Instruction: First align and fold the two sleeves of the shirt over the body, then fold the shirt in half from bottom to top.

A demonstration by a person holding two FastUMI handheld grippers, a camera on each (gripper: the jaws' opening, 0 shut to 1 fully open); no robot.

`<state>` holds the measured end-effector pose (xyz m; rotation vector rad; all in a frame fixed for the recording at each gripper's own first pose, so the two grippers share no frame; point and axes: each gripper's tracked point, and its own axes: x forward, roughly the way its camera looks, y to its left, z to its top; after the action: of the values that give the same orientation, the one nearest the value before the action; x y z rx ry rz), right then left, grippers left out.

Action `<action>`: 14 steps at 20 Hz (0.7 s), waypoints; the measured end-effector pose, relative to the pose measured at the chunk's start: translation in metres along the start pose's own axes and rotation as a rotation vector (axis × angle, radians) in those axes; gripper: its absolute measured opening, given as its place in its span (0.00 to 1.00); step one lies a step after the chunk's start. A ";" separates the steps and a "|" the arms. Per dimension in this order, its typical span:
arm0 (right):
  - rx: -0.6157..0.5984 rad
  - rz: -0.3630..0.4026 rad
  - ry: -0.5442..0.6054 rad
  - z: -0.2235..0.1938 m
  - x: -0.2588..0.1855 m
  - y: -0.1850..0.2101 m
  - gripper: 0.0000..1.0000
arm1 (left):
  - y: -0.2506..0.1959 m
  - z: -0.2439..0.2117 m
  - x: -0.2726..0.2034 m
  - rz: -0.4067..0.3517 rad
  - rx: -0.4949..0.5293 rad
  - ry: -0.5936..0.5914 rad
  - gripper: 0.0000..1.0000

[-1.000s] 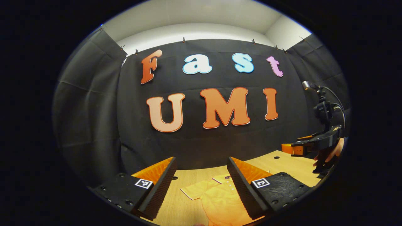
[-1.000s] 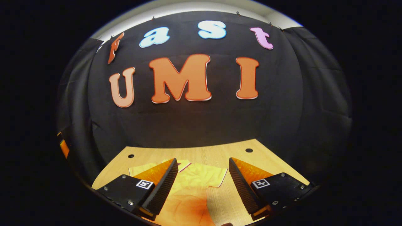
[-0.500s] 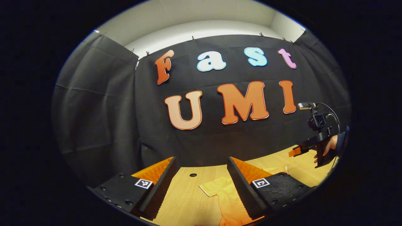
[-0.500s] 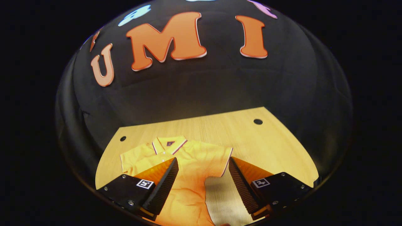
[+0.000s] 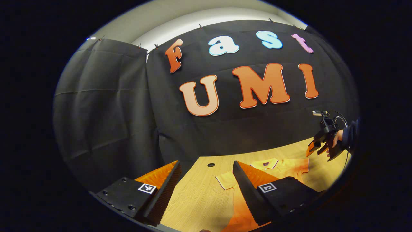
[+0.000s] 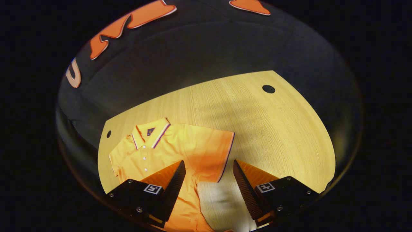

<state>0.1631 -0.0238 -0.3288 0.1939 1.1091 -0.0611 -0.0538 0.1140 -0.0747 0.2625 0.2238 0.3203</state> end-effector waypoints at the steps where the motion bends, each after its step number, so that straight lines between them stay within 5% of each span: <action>1: -0.006 -0.009 0.037 -0.001 0.011 -0.004 0.89 | -0.002 -0.005 -0.002 0.009 0.006 0.015 0.99; 5: -0.050 -0.043 0.170 -0.010 0.048 -0.012 0.77 | -0.009 -0.018 -0.002 0.040 0.001 0.070 0.99; 11: -0.117 -0.082 0.279 -0.024 0.084 -0.015 0.76 | -0.020 -0.024 0.004 0.067 0.008 0.109 0.99; 14: -0.105 -0.092 0.310 -0.028 0.095 -0.017 0.57 | -0.027 -0.026 0.007 0.068 0.014 0.124 0.99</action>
<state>0.1778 -0.0308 -0.4280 0.0588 1.4271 -0.0558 -0.0466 0.0975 -0.1076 0.2648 0.3397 0.4032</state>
